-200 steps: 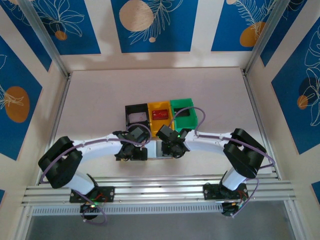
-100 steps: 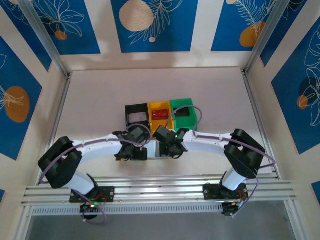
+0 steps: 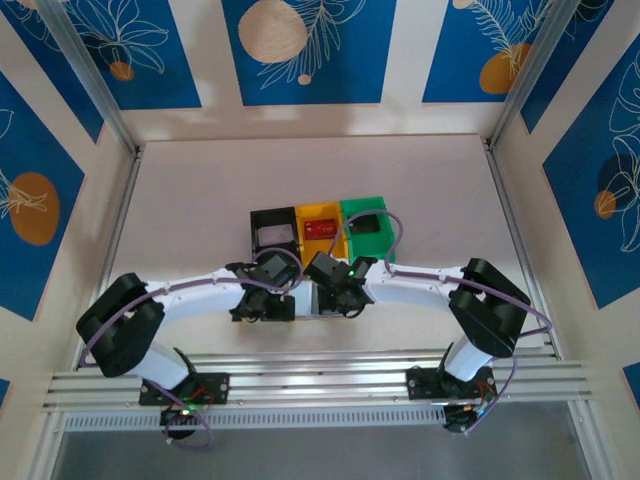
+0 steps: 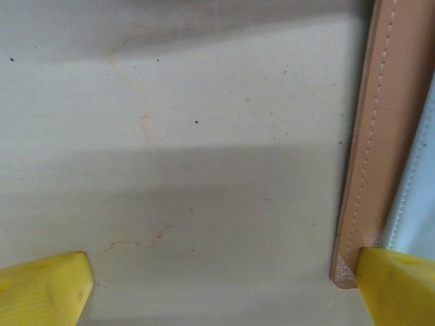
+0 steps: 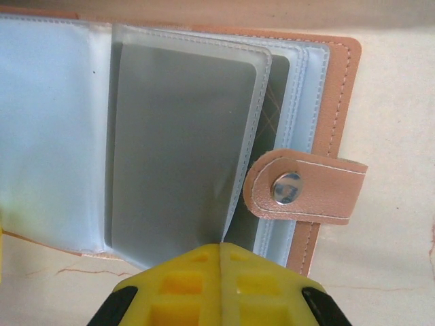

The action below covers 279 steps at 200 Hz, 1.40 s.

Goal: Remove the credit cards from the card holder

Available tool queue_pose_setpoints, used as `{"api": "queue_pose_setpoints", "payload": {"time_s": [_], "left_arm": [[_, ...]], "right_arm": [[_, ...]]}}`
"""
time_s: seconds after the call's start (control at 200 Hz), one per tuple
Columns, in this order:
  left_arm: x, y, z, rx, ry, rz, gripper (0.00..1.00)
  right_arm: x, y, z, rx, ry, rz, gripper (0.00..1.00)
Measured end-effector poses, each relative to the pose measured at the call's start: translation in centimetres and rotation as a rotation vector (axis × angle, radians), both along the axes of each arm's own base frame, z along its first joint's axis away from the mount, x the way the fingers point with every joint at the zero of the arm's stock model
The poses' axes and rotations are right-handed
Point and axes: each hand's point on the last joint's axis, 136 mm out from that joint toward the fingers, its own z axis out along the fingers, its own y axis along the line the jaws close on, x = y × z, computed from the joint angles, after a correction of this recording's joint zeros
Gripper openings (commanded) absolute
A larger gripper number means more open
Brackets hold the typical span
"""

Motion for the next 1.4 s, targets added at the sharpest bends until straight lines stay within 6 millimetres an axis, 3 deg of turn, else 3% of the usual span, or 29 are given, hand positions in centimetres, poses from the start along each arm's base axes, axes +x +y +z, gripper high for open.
{"api": "queue_pose_setpoints", "payload": {"time_s": [0.74, 1.395], "left_arm": [[0.0, 0.0, 0.0, 0.000, 0.000, 0.000, 1.00], [0.0, 0.0, 0.1, -0.004, -0.005, 0.005, 1.00]], "right_arm": [[0.1, 0.5, 0.4, 0.020, -0.006, 0.010, 0.16], [0.0, 2.1, 2.3, 0.118, -0.018, 0.030, 0.23]]}}
